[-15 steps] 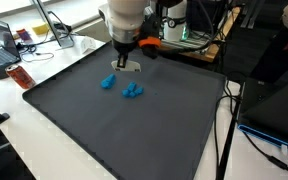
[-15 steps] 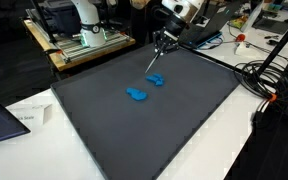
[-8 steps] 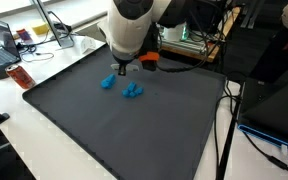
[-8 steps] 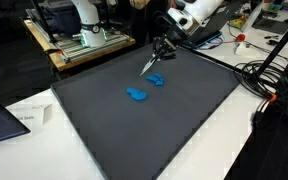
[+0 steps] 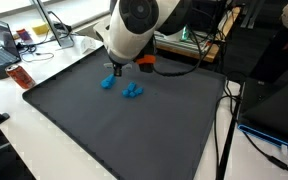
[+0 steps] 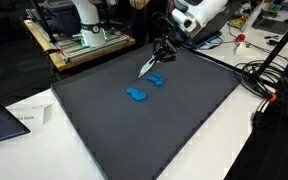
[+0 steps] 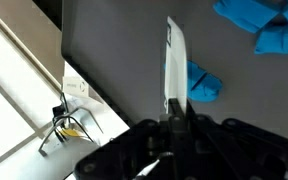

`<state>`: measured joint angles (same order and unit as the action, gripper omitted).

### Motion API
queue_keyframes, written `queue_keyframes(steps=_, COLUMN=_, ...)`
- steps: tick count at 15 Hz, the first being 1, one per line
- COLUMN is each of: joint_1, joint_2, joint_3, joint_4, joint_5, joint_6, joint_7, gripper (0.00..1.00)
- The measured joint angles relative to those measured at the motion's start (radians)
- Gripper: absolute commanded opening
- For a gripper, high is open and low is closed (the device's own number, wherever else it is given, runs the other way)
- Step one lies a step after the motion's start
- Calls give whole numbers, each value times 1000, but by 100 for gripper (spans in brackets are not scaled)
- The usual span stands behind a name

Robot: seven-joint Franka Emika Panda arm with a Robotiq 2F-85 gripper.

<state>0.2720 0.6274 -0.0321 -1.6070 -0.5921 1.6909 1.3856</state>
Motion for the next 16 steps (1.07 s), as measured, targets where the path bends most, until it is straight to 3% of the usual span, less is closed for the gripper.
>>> queue_keyframes(steps=9, joint_1=-5, joint_2=5, joint_3=-23, joint_4=0, joint_5=-132, joint_6=-50, joint_7=-106, gripper=1)
queue_keyframes(steps=16, joint_1=-64, joint_2=23, joint_3=-27, joint_4=-12, joint_5=-184, joint_6=31, joint_7=-190, gripper=1)
